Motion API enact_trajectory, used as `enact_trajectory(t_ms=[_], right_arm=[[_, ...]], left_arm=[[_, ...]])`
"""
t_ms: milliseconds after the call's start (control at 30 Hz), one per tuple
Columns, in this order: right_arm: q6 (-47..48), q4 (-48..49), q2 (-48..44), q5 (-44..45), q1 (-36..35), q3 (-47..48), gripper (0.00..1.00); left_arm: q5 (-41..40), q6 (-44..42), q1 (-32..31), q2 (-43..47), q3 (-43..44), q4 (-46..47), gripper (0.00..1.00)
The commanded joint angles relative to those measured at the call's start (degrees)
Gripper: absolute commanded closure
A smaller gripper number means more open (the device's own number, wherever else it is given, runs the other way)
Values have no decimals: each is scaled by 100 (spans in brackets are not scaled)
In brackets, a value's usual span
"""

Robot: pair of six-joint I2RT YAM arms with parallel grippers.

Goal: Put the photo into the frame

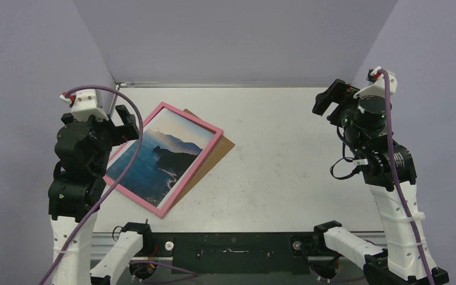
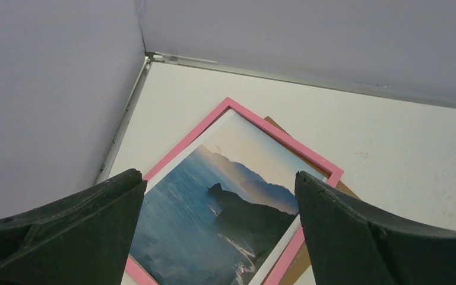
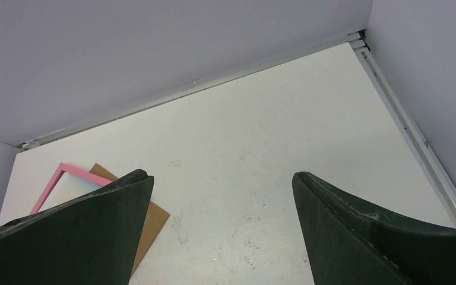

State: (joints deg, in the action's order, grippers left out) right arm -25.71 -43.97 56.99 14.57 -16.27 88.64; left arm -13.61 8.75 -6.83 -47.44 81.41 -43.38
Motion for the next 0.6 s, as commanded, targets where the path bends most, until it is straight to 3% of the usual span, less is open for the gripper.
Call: enact_trajectory(t_ms=[0, 167, 267, 433, 567], right_arm=[[-96, 106, 0, -18, -20, -92, 8], [-510, -219, 536, -954, -26, -155, 8], [-1039, -17, 778, -1640, -118, -631, 11], [-2103, 286, 1001, -1503, -780, -1655, 16], [-2720, 430, 1253, -1015, -1471, -2138, 18]], left_arm=[[523, -154, -21, 148, -931, 791, 3], [540, 420, -18, 16, -1711, 771, 3], [1418, 548, -20, -28, -2100, 786, 3], [2364, 665, -41, -581, -2640, 760, 3], [2509, 651, -147, -1047, -2967, 684, 6]])
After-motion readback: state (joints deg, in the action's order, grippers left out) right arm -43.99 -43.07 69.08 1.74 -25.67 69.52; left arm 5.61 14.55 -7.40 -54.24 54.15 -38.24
